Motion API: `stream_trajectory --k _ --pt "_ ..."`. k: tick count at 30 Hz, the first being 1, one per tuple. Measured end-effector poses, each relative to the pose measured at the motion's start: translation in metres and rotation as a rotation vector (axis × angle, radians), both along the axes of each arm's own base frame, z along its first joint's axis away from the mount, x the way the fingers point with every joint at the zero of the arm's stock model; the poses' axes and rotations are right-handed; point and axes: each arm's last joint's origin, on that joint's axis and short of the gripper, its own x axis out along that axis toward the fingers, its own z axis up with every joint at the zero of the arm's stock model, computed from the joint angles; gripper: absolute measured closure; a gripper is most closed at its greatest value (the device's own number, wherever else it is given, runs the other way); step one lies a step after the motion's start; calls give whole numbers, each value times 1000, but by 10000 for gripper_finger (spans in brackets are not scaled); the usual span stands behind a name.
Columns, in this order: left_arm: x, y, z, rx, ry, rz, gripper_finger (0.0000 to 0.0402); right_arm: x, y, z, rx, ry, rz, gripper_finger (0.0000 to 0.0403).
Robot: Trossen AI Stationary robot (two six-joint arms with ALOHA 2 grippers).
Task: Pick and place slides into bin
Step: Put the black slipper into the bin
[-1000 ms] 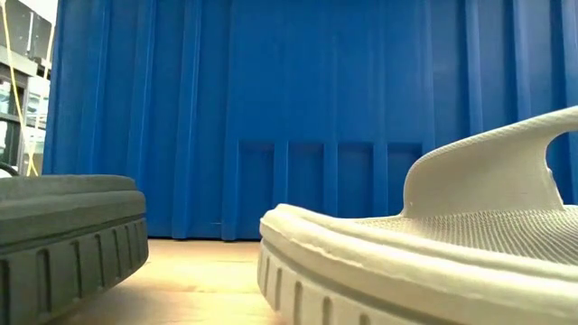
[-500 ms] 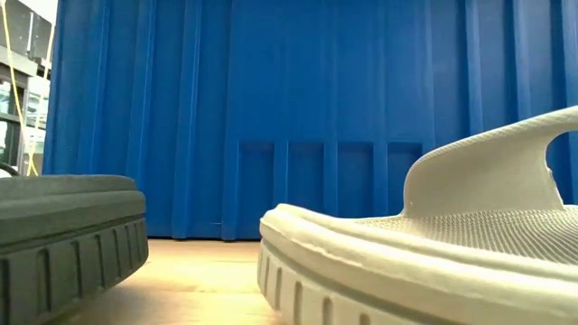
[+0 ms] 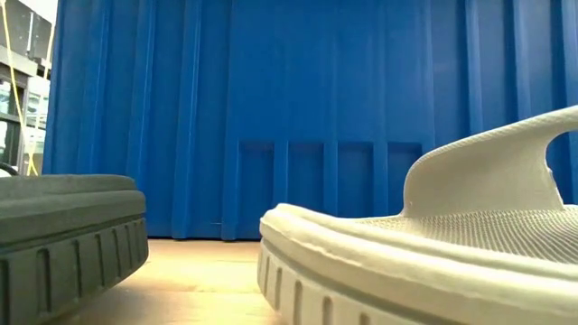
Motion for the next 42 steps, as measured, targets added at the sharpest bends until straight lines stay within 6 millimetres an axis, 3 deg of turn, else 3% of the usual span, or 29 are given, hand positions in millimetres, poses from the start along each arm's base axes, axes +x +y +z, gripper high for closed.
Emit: stream_trajectory --k 16,42 --pt "15 -1 -9 -2 44 78 245 2 10 -1 -30 25 3 403" --pt "12 2 -9 40 103 215 245 1 28 10 -18 -36 196 403"
